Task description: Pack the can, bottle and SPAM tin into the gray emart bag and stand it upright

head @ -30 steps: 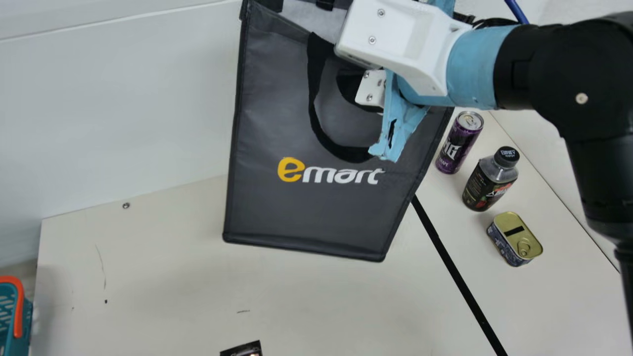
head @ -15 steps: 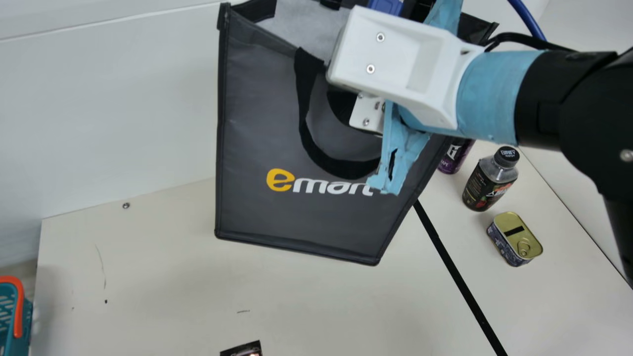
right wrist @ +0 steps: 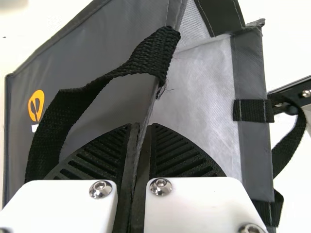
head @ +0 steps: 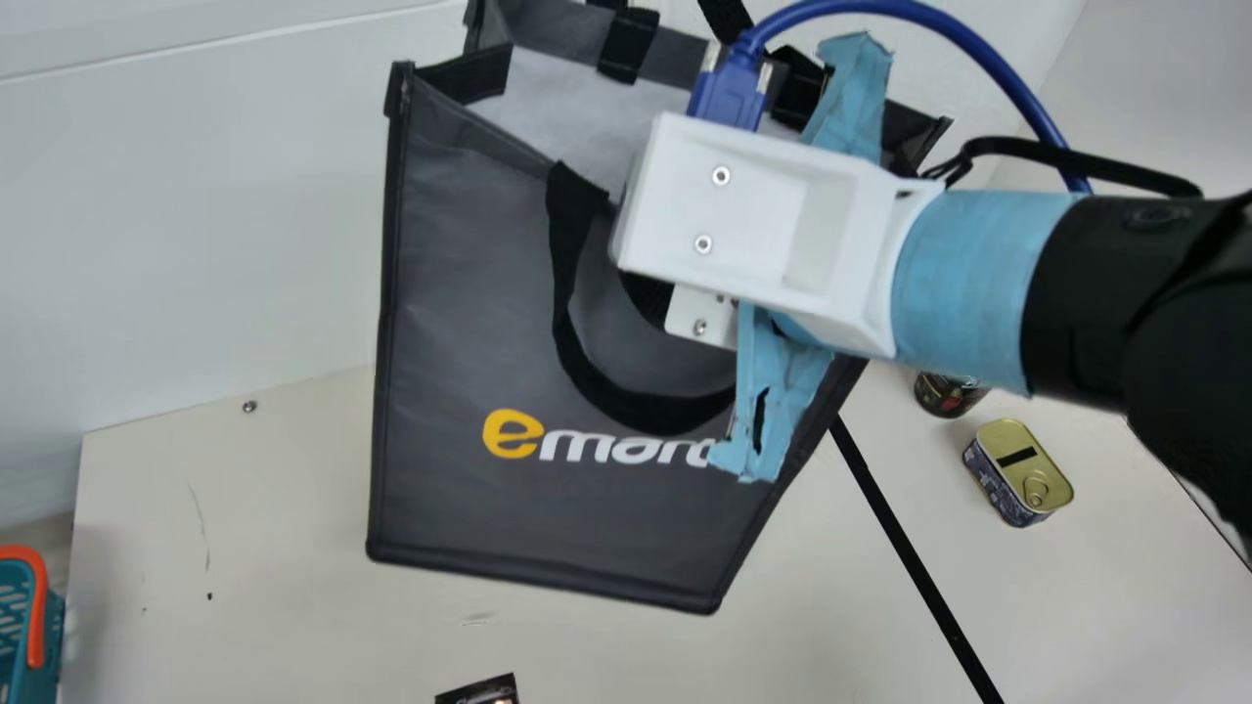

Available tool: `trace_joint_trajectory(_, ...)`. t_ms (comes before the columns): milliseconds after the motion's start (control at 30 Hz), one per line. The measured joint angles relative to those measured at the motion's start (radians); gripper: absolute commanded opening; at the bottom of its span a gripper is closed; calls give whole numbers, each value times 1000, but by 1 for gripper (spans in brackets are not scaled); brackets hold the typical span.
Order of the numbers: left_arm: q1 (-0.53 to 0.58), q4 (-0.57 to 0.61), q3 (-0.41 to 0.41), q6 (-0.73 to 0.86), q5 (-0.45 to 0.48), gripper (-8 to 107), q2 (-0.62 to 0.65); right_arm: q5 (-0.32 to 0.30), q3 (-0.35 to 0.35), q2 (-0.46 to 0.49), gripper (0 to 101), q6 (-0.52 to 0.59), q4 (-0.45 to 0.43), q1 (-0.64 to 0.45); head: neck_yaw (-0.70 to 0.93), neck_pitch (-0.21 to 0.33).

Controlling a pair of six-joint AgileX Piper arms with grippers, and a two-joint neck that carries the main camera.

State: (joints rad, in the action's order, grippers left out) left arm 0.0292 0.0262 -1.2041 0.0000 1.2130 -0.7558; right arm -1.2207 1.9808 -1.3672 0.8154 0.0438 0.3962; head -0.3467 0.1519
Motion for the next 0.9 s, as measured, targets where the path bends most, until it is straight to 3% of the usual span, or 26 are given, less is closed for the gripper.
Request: trace_joint_trajectory(900,0,0,0,0,0,90,0,3,-236,87,0,-161,-99,183,0,0)
